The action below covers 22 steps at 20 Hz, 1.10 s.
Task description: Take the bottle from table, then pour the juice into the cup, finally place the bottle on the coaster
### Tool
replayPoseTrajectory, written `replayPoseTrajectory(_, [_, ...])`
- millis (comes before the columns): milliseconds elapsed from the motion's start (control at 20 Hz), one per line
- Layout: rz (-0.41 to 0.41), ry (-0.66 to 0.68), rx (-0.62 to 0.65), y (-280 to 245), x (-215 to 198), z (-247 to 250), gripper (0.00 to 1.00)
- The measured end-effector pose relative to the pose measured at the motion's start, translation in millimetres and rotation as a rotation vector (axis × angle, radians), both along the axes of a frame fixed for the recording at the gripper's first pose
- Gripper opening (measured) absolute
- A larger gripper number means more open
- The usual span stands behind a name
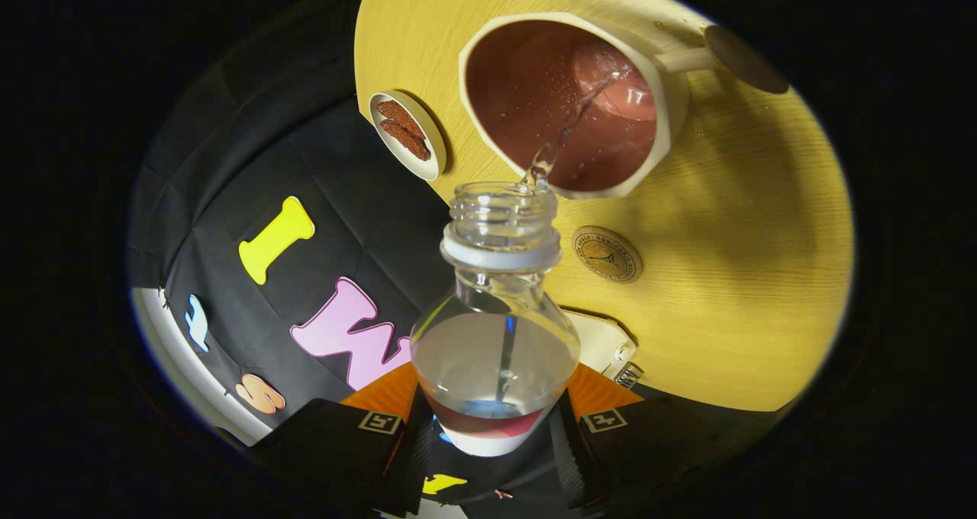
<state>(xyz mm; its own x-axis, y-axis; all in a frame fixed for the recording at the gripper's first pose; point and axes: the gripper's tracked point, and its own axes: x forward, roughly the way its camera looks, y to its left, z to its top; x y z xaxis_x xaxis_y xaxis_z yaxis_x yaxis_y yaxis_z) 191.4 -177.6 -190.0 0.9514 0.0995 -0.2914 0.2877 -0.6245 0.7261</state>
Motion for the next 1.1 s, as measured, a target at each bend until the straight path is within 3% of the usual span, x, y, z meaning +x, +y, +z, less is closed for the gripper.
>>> replayPoseTrajectory(1100, [-0.116,-0.081,0.152,-24.8,-5.1,26.3,0.71])
